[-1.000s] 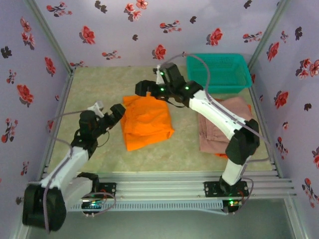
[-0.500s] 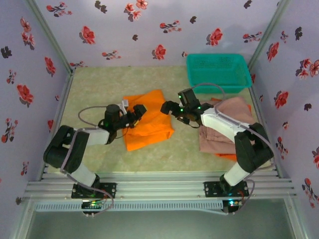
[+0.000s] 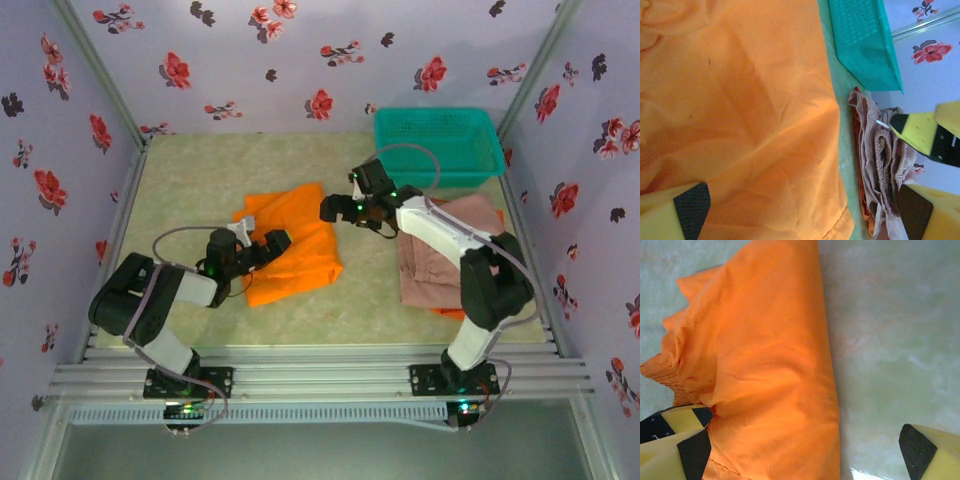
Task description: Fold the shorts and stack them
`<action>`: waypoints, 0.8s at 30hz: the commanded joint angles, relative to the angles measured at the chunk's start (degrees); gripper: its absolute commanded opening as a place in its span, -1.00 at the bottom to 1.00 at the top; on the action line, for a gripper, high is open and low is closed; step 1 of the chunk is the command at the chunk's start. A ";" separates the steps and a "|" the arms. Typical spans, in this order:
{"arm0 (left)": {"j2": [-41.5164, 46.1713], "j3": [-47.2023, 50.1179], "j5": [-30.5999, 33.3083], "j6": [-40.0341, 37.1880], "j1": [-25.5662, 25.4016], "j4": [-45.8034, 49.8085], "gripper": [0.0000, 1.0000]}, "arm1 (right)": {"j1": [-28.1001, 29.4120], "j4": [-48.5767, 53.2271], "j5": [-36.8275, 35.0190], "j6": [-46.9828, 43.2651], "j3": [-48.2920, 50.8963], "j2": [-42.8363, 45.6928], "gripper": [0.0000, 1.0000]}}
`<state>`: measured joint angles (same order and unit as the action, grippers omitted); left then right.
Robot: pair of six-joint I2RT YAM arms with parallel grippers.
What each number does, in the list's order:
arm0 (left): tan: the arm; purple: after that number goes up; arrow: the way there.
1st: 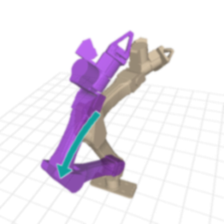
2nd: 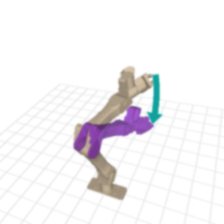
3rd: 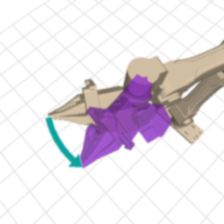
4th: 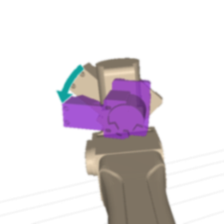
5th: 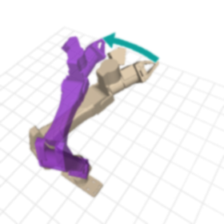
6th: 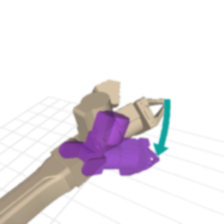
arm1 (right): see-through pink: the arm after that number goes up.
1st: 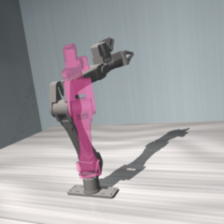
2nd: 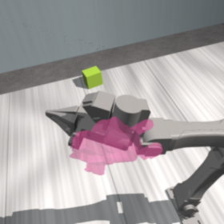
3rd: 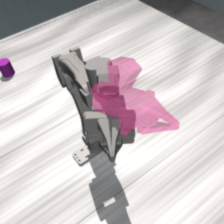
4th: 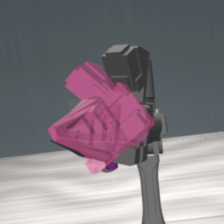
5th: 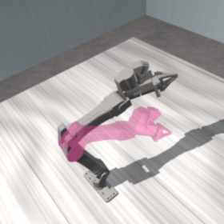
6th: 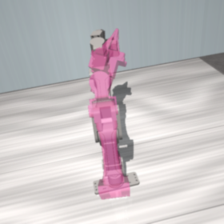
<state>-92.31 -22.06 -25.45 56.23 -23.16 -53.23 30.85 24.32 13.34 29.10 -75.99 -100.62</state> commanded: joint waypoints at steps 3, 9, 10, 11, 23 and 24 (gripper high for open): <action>-0.85 3.21 3.63 -2.06 0.15 7.79 0.98 | -0.53 4.16 6.45 -4.69 -6.27 -8.79 0.94; -0.01 4.04 4.09 -2.07 0.18 7.61 0.98 | -0.57 1.02 9.02 -2.78 -7.93 -15.38 0.85; 0.23 4.06 4.08 -2.09 0.16 7.70 0.98 | -0.45 0.08 9.79 -2.21 -7.93 -16.12 0.83; 0.29 4.09 4.18 -2.17 0.17 7.77 0.98 | -0.44 -0.71 10.43 -1.56 -7.87 -16.89 0.81; 0.53 4.16 4.70 -2.39 0.21 7.94 0.98 | 2.62 -8.62 15.97 3.85 -7.14 -20.30 0.57; 0.49 4.15 4.71 -2.44 0.17 7.88 0.98 | 2.80 -9.40 16.39 4.24 -7.07 -20.32 0.54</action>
<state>-90.98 -20.45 -23.99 55.09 -23.16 -53.71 32.97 18.39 26.94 31.09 -82.72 -119.70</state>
